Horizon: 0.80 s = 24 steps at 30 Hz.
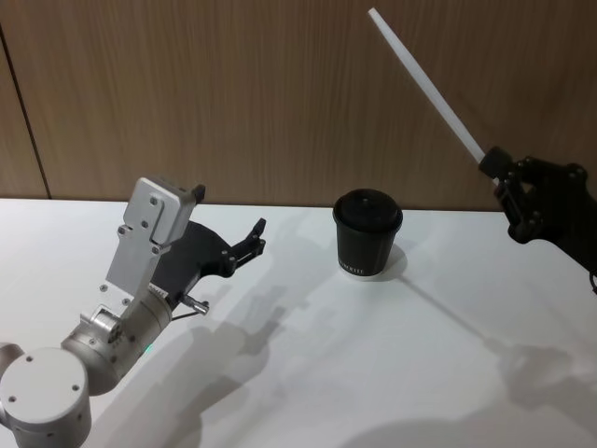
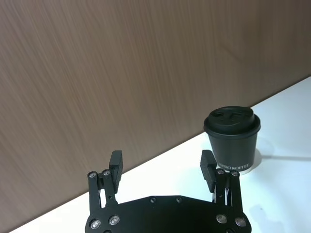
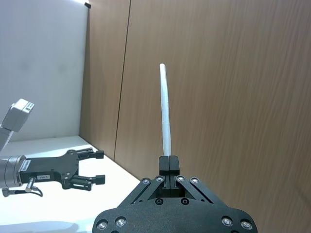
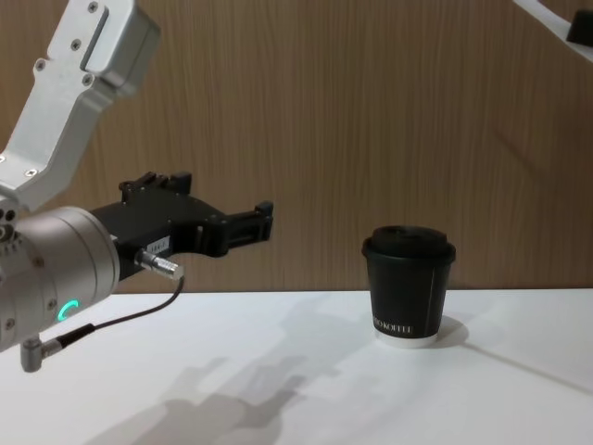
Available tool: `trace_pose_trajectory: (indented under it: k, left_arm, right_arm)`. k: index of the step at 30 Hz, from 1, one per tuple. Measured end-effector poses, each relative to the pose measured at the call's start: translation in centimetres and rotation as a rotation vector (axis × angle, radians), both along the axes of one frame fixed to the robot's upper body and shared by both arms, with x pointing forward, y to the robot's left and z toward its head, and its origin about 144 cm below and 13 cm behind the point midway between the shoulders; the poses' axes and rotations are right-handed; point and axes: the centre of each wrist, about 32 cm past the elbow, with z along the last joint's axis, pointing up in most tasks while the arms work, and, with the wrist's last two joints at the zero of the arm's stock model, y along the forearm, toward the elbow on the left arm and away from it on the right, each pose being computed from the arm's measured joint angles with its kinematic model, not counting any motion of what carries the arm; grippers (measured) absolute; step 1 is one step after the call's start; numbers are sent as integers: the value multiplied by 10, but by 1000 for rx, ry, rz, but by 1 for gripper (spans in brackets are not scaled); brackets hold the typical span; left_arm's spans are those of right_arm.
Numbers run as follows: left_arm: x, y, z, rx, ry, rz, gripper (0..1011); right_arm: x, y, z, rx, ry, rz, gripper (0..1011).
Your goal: Pick up the straw with one hand, pass it to the other hand, and insert it into the cup.
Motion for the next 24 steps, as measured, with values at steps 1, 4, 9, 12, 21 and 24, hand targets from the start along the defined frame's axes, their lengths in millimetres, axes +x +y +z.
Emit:
trace_pose_trajectory:
  k: [1,4,9,12,21,24]
  left_arm:
    - [0,0,1,-6,4,-10,1003]
    - [1,1,2,-18,11,-26,1003]
    - [3,3,5,-59,30,-76,1003]
    - [4,4,8,-89,47,-112,1003]
    - [9,6,16,-197,94,-229,1003]
    - [12,7,20,-241,109,-269,1003]
  right_arm:
    - [0,0,0,0,0,1,0]
    - [0,0,0,1,0,6,0]
    - [0,1,0,1,0,10,0]
    - [0,1,0,1,0,14,0]
    - [0,1,0,0,-1,18,0]
    - [0,1,0,0,-1,19,0]
